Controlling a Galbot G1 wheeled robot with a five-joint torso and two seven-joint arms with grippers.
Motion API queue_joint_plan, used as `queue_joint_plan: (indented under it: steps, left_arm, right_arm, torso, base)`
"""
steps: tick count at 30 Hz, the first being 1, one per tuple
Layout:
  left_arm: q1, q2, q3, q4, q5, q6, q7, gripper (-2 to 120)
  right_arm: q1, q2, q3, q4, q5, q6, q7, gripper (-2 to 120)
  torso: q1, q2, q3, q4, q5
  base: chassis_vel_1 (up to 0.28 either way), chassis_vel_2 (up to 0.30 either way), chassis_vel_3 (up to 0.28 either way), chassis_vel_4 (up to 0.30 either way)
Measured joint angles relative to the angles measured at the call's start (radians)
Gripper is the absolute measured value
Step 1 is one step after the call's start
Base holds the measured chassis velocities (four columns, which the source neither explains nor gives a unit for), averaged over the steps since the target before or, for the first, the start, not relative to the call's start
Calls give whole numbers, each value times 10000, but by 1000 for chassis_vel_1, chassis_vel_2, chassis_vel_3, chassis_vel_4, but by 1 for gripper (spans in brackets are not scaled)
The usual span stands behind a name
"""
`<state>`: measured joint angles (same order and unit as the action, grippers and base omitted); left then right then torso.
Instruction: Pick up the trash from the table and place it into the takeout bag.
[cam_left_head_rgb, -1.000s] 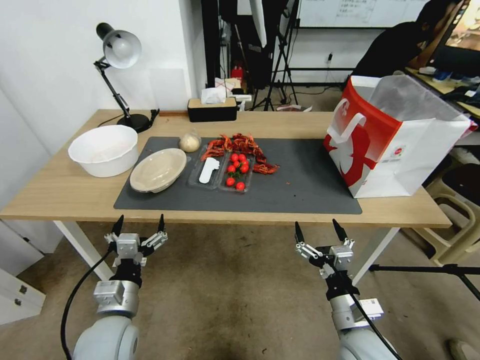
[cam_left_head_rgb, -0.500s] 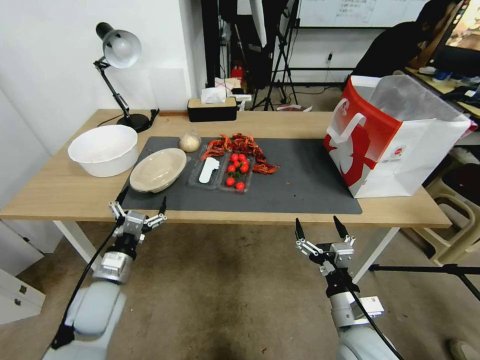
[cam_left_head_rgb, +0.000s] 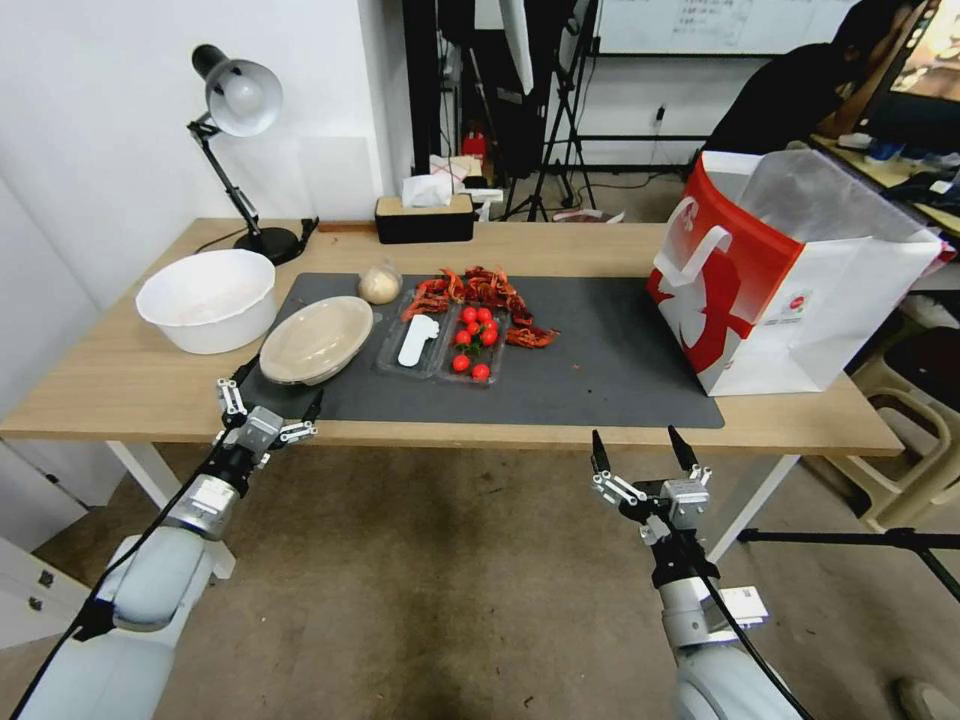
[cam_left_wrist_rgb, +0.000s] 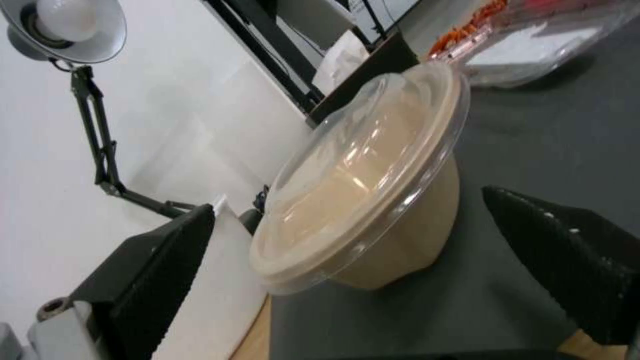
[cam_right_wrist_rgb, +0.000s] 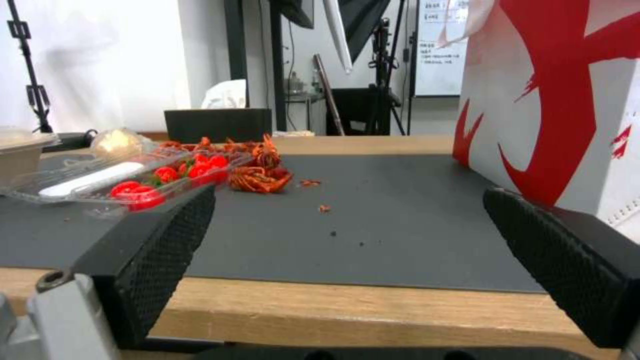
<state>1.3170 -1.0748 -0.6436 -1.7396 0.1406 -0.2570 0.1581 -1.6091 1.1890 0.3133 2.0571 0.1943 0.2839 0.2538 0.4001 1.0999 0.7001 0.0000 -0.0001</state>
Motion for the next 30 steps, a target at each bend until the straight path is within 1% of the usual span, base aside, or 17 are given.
queue_joint_plan:
  steps: [5,6,7,9,10,12,15,20,27,30]
  left_arm:
    - [-124,207,-14,240,48,-61,75,100]
    - [-157,270,-32,308,79,-93,80,98]
    - [-176,326,-42,349,106,-115,98,93]
    - [-181,345,-42,361,113,-124,104,92]
    - [-212,448,-41,431,131,-167,116,84]
    - [-228,507,-36,469,151,-201,125,82]
    - [-290,706,-32,616,270,-403,183,66]
    - [-307,864,-41,657,414,-557,220,61]
    - [-323,972,-50,698,641,-721,258,59]
    - [-331,1008,-50,732,751,-796,282,57]
  right_arm:
    - [1,29,-5,-4,10,0,23,99]
    - [3,35,-6,-4,12,2,27,99]
    - [3,37,-7,-5,13,4,29,99]
    - [4,39,-7,-8,13,5,30,99]
    - [5,48,-9,-26,14,11,34,99]
    - [5,57,-13,-32,14,13,35,99]
    - [2,87,-34,-44,14,21,39,99]
    - [-6,126,-44,-72,14,30,40,99]
    - [4,144,-52,-81,3,43,40,98]
    - [5,146,-51,-92,-3,52,40,98]
  torso:
    - [0,0,0,0,0]
    - [-1,0,0,0,0]
    - [0,0,0,0,0]
    - [-1,0,0,0,0]
    - [-1,0,0,0,0]
    - [-1,0,0,0,0]
    - [-1,0,0,0,0]
    - [0,0,0,0,1]
    - [-1,2,-1,0,1]
    - [-1,2,0,0,0]
  base:
    - [0,0,0,0]
    - [0,0,0,0]
    - [0,0,0,0]
    - [0,0,0,0]
    - [0,0,0,0]
    - [0,0,0,0]
    - [0,0,0,0]
    - [0,0,0,0]
    - [0,0,0,0]
    - [0,0,0,0]
